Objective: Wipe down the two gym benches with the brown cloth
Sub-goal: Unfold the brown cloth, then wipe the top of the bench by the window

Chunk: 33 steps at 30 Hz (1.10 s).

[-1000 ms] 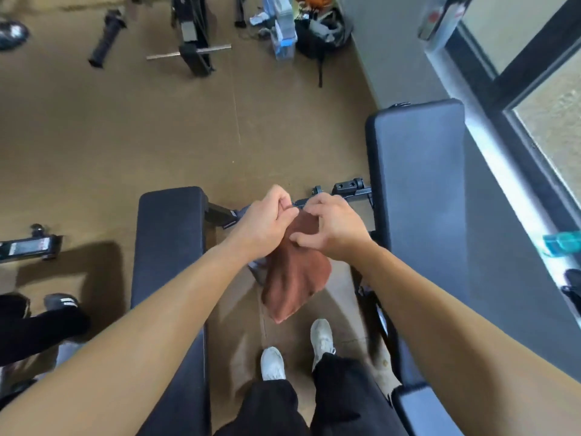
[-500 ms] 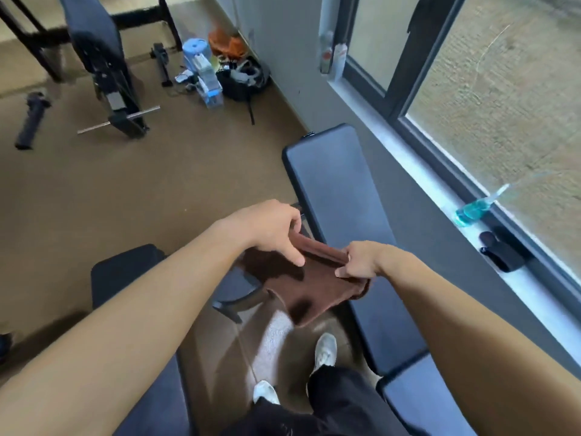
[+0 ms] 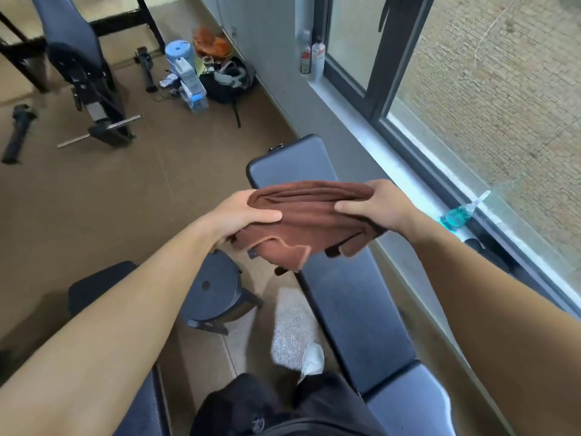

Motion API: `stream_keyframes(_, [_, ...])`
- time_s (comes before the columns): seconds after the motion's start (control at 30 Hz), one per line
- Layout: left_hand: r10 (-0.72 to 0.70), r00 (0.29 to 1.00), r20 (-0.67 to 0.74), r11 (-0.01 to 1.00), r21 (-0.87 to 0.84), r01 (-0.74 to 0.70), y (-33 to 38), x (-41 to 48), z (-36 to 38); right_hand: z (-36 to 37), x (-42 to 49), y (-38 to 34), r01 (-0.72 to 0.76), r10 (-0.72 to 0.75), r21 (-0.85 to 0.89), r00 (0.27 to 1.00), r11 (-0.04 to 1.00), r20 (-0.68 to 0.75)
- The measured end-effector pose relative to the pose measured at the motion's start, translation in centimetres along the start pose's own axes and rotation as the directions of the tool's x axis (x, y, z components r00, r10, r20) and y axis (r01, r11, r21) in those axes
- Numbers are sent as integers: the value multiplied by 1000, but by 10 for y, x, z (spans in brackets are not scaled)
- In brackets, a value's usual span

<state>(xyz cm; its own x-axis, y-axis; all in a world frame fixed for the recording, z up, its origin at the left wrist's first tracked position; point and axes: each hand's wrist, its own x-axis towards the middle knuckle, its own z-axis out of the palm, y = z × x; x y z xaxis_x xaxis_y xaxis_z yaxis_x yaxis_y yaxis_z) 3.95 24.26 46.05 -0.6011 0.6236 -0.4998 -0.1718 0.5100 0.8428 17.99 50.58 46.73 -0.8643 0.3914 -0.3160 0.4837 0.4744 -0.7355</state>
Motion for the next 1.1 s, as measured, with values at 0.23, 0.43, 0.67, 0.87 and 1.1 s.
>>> stream_keyframes(0.23, [127,844,-521,975,223,-9,-4,48,-19,-16,46,41,-85,116,-648,993,757,5])
stream_keyframes(0.43, [-13,829,-559,994,82,70,-5,101,-13,-4,96,24,-343,400,440,916,830,-39])
stream_keyframes(0.67, [76,688,-721,989,144,42,-6,153,-9,42,164,-27,-85,133,689,991,720,-17])
stream_keyframes(0.87, [486,840,-240,536,842,-69,-63,214,0,123,231,39,149,-159,-309,987,939,-8])
stream_keyframes(1.1, [646,752,-131,243,969,-40,-81,280,-10,177,288,28,217,-376,-437,870,873,-318])
